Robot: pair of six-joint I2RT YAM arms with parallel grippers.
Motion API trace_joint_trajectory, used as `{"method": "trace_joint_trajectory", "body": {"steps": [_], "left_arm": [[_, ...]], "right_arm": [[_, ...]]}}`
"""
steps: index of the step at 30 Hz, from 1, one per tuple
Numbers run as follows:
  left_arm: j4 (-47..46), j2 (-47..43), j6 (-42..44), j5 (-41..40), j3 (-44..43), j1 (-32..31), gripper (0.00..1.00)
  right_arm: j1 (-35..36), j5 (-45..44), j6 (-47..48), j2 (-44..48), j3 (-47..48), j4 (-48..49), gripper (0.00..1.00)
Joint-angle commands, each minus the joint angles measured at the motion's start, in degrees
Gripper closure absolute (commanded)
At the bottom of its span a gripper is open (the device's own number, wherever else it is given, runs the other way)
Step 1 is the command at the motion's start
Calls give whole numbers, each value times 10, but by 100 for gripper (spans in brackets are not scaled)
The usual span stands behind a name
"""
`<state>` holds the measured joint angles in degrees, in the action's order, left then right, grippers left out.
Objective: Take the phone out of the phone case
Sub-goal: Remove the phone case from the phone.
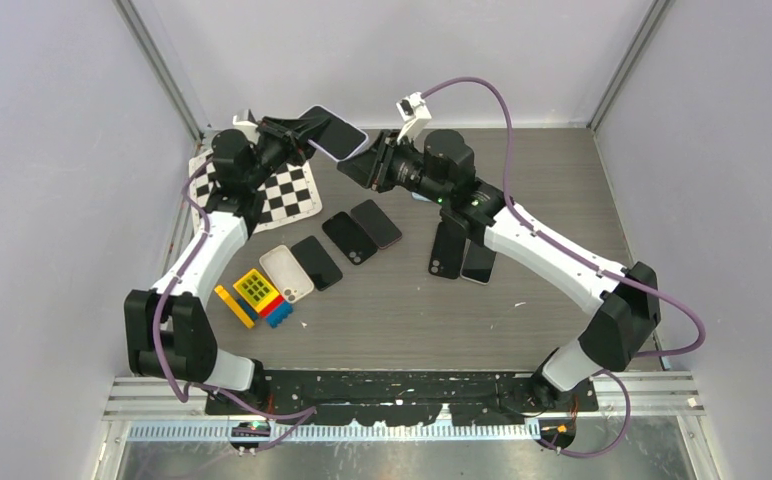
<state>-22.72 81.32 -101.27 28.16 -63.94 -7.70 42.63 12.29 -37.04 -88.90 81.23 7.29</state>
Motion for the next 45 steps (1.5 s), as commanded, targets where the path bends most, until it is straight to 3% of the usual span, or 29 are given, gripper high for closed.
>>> {"method": "trace_joint_trajectory", "body": {"steps": [1,9,14,16,17,19,21,27,33,35,45], "left_arm": [[-88,-39,-48,83,-22,-20,100],[-113,-26,-63,77,-21,-20,100],[-109,-23,-49,69,-14,-20,100],[-100,-24,-38,66,-8,-19,100],[-97,-24,-33,65,-5,-19,100],[-97,-24,-30,61,1,-19,100],[-96,-24,-26,59,3,-19,100],[-95,-24,-21,59,3,-19,100],[-93,-31,-20,59,8,-19,100],[-92,-33,-20,59,8,-19,100],[-87,-46,-20,60,17,-19,100]], "right_arm": [[-15,-165,73,-44,9,-140,99],[-15,-155,82,-43,10,-139,99],[-16,-73,80,-11,-14,-73,95],[-15,-28,77,10,-40,-22,80],[-16,4,76,17,-50,14,64],[-16,49,76,38,-80,67,42],[-16,94,76,57,-110,110,30],[-16,163,11,70,-141,229,18],[-16,121,-73,55,-145,300,19],[-16,97,-94,47,-145,306,24],[-17,66,-118,22,-122,279,66]]}}
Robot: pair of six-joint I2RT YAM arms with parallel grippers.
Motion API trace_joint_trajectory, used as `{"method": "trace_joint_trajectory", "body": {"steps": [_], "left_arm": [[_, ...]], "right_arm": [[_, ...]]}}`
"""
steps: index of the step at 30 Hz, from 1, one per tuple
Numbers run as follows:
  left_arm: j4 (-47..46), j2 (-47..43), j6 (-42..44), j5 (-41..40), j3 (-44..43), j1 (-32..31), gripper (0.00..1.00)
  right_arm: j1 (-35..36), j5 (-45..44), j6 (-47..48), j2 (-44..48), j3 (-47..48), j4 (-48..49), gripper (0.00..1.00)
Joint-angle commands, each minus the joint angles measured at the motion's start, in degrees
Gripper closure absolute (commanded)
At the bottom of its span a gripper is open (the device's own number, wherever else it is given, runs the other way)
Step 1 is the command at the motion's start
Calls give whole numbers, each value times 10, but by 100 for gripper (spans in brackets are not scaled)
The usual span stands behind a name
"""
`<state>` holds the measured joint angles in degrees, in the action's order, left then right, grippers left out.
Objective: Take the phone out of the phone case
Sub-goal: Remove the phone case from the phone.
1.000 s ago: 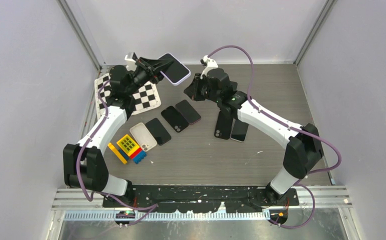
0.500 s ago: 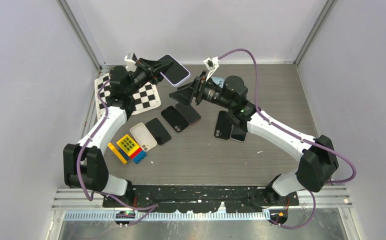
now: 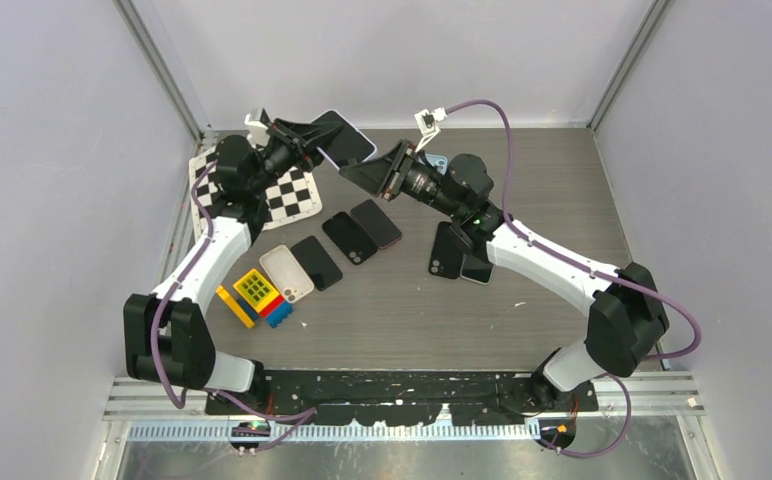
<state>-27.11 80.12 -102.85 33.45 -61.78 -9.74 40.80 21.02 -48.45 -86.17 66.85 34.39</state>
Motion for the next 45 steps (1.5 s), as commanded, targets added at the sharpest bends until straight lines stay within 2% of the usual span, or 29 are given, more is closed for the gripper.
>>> {"method": "trace_joint_trajectory", "body": {"steps": [1,7,10,15,19,27,34,36,38,40,42,45], "left_arm": [[-42,-35,-4,7,-4,2,100],[-36,-37,-10,12,-7,1,100],[-13,-38,-12,21,-13,0,100],[13,-40,-18,31,-11,-1,100],[18,-40,-21,33,-9,-1,100],[21,-38,-25,35,-8,-3,100],[15,-34,-21,28,-2,-1,100],[10,-32,-15,24,1,0,100],[9,-31,-4,21,3,3,100],[9,-30,11,19,3,6,100],[7,-31,29,20,2,10,100],[1,-28,76,37,-12,10,100]], "right_arm": [[2,-28,-2,-6,21,1,68],[2,-38,57,-13,21,-34,88],[4,-34,163,-14,14,-62,98],[6,-20,318,-9,12,-126,99],[6,-30,369,-7,26,-168,99],[7,-117,389,-8,45,-212,99],[6,-107,336,21,31,-185,99],[5,-98,326,38,22,-179,85],[1,-85,317,55,12,-182,52],[-5,-52,311,74,2,-192,36],[-16,-5,310,90,0,-220,27],[-42,81,314,105,21,-296,22]]}}
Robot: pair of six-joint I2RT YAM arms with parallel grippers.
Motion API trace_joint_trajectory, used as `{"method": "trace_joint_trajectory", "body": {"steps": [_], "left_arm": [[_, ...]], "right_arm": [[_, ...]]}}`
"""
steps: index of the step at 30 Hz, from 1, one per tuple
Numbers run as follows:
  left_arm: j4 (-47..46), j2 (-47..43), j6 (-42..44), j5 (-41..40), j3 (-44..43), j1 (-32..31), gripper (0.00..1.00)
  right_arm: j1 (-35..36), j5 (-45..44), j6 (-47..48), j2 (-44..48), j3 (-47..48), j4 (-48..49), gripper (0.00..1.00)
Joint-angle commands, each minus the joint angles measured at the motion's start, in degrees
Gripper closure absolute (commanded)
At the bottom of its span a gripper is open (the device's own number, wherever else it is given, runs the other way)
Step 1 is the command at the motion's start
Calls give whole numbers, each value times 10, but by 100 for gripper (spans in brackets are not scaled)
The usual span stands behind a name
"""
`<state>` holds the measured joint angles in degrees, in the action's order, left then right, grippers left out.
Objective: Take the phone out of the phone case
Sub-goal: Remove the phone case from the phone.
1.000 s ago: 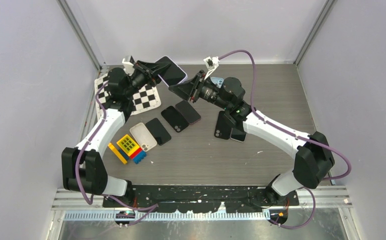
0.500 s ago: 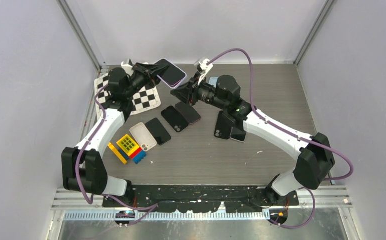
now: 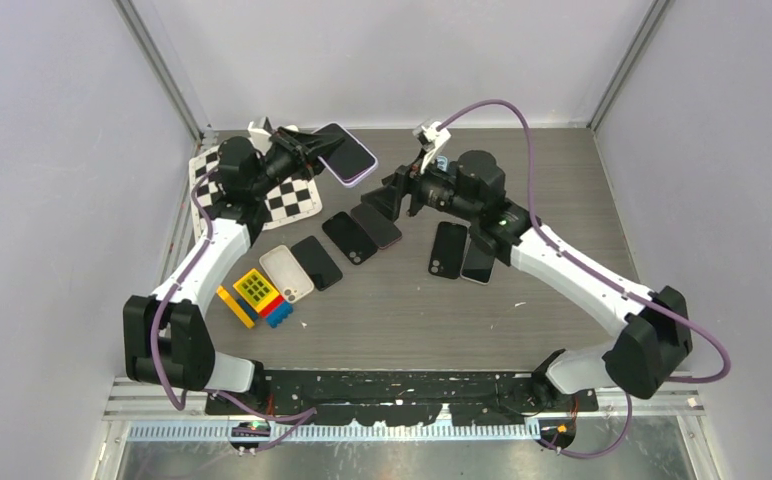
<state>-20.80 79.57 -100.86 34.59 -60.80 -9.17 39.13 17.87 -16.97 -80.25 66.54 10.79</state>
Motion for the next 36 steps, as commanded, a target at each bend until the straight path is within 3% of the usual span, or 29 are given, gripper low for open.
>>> {"method": "trace_joint_trajectory", "body": {"steps": [1,5,12,21,32,36], "left_arm": [[-62,-21,81,39,-31,5,100],[-56,-19,197,127,-68,3,100],[-78,-43,326,267,-63,3,100],[-119,-47,329,320,-59,2,100],[-122,-44,316,314,-63,-2,100],[-122,-44,306,313,-67,-6,100]], "right_arm": [[-31,163,1,46,31,-75,21],[-57,300,9,40,74,-165,21],[-63,355,22,18,124,-232,21],[-39,328,25,-28,154,-239,34],[-16,303,24,-46,162,-222,54],[-16,299,3,-51,167,-202,73]]}}
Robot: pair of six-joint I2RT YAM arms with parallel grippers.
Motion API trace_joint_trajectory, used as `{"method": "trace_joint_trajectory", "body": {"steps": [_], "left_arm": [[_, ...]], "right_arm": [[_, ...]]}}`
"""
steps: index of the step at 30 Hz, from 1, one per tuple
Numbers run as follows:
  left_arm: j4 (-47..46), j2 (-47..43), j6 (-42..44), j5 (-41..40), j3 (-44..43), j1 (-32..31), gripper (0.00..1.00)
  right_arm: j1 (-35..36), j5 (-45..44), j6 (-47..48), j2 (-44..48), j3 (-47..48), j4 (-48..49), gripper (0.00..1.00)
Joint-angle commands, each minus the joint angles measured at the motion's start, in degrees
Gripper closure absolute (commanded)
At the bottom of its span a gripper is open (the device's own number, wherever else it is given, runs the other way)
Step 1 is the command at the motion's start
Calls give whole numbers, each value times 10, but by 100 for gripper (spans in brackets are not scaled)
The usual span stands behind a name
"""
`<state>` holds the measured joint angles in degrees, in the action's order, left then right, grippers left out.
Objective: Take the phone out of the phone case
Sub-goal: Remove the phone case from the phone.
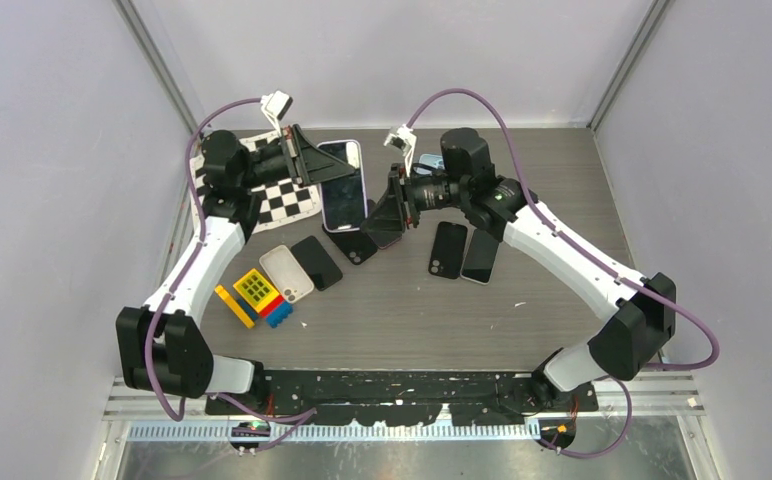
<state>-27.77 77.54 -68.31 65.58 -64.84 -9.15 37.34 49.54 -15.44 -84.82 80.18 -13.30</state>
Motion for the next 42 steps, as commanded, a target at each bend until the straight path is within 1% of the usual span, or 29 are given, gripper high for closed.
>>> {"method": "trace_joint_trajectory", "body": {"steps": [1,2,4,7,9,12,14,15,18,21,23,25,27,32,33,35,36,37,38,40,42], "left_arm": [[-49,-22,-29,2,-28,-6,100],[-42,-19,-50,0,-33,-6,100],[-41,-8,-103,-1,-49,-8,100],[-57,1,-176,-25,-52,-24,100],[-44,14,-209,-32,-54,-41,100],[-52,37,-256,-24,-56,-63,100],[-63,46,-278,-19,-57,-68,100],[-66,48,-283,-18,-57,-69,100],[-67,51,-295,-16,-57,-70,100],[-68,52,-305,-16,-55,-71,100],[-70,53,-306,-12,-55,-71,100],[-73,55,-302,-10,-57,-70,100],[-62,57,-288,-7,-61,-66,100],[-70,56,-258,-13,-63,-39,100],[-73,55,-251,-14,-63,-34,100],[-83,52,-240,-13,-66,-25,100],[-90,52,-235,-14,-67,-21,100],[-94,50,-228,-14,-67,-18,100],[-95,48,-220,-14,-68,-15,100],[-97,42,-204,-15,-68,-10,100],[-105,34,-192,-18,-67,-9,100]], "right_arm": [[3,-20,-18,-6,34,40,82],[3,-20,-21,-8,35,42,86],[5,-20,-15,-9,35,37,97],[16,-22,19,-10,39,9,99],[30,-31,60,-10,47,-19,99],[57,-82,128,-8,58,-48,99],[64,-112,146,-9,61,-53,99],[65,-122,150,-10,61,-53,99],[72,-189,157,-8,59,-50,99],[76,-315,163,-10,62,-57,99],[77,-371,163,-13,61,-60,99],[77,-401,159,-11,57,-58,99],[77,-392,159,-2,43,-44,99],[76,-329,128,69,-37,69,98],[74,-320,124,81,-51,74,93],[69,-282,113,90,-59,76,74],[68,-257,105,92,-59,68,57],[65,-242,102,93,-57,63,49],[64,-213,94,94,-55,55,39],[62,-173,79,96,-52,51,29],[61,-143,63,97,-49,56,24]]}}
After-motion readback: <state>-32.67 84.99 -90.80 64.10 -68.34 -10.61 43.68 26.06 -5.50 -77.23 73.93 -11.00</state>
